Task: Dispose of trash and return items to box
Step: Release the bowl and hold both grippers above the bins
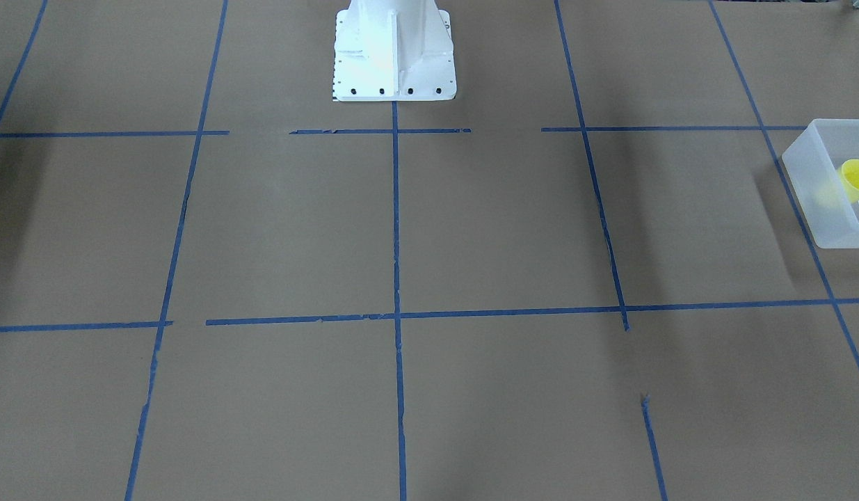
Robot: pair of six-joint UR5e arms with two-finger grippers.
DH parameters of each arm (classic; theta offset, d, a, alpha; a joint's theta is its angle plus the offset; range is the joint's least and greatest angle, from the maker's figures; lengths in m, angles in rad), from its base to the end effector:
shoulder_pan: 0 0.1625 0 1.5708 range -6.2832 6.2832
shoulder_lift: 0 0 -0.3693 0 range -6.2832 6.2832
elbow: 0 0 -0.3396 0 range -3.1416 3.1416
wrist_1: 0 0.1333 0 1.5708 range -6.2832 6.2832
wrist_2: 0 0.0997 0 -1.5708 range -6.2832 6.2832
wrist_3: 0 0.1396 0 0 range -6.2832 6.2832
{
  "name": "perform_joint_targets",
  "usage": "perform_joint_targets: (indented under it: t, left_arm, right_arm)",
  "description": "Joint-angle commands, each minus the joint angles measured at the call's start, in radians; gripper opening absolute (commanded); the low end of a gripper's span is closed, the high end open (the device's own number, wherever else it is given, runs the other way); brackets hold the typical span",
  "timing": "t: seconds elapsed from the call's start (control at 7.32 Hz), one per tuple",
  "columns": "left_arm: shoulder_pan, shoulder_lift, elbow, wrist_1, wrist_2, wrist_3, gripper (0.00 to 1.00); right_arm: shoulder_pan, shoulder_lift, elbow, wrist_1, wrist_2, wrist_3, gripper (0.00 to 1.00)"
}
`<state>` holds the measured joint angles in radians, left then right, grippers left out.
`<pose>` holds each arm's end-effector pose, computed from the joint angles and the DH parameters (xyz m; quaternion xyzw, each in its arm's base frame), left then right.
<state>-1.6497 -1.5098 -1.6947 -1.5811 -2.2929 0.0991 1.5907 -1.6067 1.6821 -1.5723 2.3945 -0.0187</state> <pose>-0.0743 -0.4190 0.6069 0.0655 0.3486 0.0224 0.9347 0.0395 -0.4311 0.5932 0.0416 -0.3993 -0.0142 0.9158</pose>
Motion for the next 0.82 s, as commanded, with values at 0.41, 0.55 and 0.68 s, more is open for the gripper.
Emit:
perform_joint_targets:
  t: [0.41,0.55,0.68]
  left_arm:
    - [0.011,0.005,-0.014,0.0,-0.003,-0.005,1.0]
    - [0.01,0.005,-0.014,0.0,-0.003,-0.006,1.0]
    - [0.01,0.005,-0.016,0.0,-0.003,-0.006,1.0]
  right_arm:
    - [0.0,0.001,-0.01,0.0,0.0,0.0,1.0]
    - [0.0,0.001,-0.016,0.0,-0.002,0.0,1.0]
    - [0.0,0.001,-0.016,0.0,-0.002,0.0,1.0]
